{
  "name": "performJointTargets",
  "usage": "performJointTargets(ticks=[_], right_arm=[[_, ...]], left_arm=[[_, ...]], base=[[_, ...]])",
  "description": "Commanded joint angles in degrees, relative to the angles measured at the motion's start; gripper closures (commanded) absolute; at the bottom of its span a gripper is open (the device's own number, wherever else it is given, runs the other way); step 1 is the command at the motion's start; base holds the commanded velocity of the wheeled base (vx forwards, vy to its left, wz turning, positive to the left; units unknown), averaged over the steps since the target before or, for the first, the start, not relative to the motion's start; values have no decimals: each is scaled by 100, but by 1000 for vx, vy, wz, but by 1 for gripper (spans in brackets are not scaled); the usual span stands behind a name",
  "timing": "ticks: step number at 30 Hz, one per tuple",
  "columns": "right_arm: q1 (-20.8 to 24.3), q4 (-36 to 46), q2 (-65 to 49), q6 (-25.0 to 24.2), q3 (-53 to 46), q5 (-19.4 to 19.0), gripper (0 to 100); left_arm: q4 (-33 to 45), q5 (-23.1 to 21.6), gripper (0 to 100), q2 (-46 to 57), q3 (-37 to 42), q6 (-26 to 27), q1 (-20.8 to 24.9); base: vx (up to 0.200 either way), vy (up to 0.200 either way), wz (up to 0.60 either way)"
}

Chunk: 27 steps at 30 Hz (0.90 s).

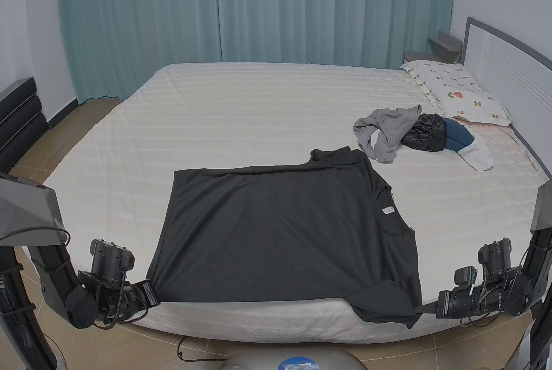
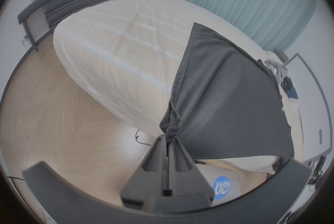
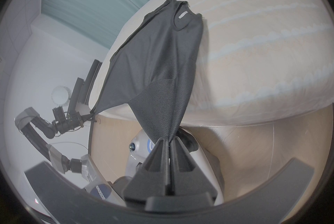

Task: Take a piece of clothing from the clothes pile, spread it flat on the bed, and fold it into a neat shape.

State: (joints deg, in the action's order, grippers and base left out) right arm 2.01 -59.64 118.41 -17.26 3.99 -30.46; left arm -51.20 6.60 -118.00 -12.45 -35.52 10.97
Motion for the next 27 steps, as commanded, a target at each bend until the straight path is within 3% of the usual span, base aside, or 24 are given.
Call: performJointTargets(ticks=[1,18,27], right_arm=[[-25,-4,42,250,-153,-3,100],[19,84,-11,707,-399,128,100],[27,567,-301,926,-399,208,100]], left_arm=[[-109,0,100,6,243,256,19],[-426,17,100,-47,752,845,63],[-470,17,100,-38,919,1047,98]], base=[[0,0,0],[0,0,0],[0,0,0]])
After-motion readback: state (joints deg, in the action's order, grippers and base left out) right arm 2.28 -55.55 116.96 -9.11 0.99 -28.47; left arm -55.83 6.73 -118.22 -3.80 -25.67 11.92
